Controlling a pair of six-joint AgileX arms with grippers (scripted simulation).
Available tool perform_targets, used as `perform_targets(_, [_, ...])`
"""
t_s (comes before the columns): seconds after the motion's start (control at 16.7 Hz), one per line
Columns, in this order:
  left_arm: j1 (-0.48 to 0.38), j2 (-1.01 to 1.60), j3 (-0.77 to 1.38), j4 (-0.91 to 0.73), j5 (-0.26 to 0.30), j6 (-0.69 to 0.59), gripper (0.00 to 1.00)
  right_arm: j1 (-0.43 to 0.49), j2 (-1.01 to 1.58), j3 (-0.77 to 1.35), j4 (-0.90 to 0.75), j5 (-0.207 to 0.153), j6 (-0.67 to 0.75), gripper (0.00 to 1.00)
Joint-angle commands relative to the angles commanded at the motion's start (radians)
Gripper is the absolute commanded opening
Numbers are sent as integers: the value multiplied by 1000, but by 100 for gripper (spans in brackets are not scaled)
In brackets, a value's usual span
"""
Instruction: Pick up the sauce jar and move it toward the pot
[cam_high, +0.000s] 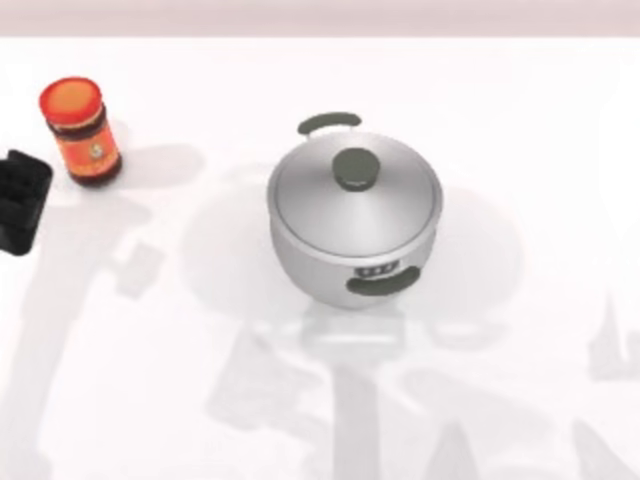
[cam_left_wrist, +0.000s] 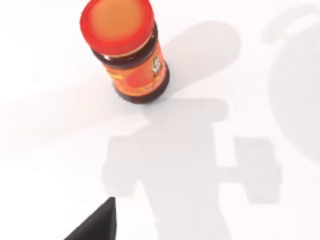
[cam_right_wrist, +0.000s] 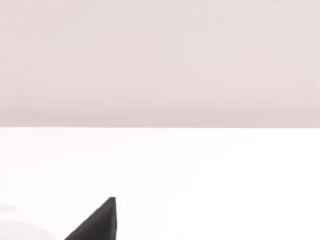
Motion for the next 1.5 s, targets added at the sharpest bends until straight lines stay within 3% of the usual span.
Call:
perform_targets(0.36, [7, 592, 640, -330, 36, 229, 100, 0, 0, 0, 0, 0, 0, 100])
perform_targets(0.84, [44, 1263, 1364, -685, 36, 476, 100, 0, 0, 0, 0, 0, 0, 100])
perform_targets(1.14, [64, 1482, 1596, -788, 24, 552, 100, 0, 0, 0, 0, 0, 0, 100])
perform_targets(1.5, [66, 1505, 1621, -797, 22, 560, 100, 0, 0, 0, 0, 0, 0, 100])
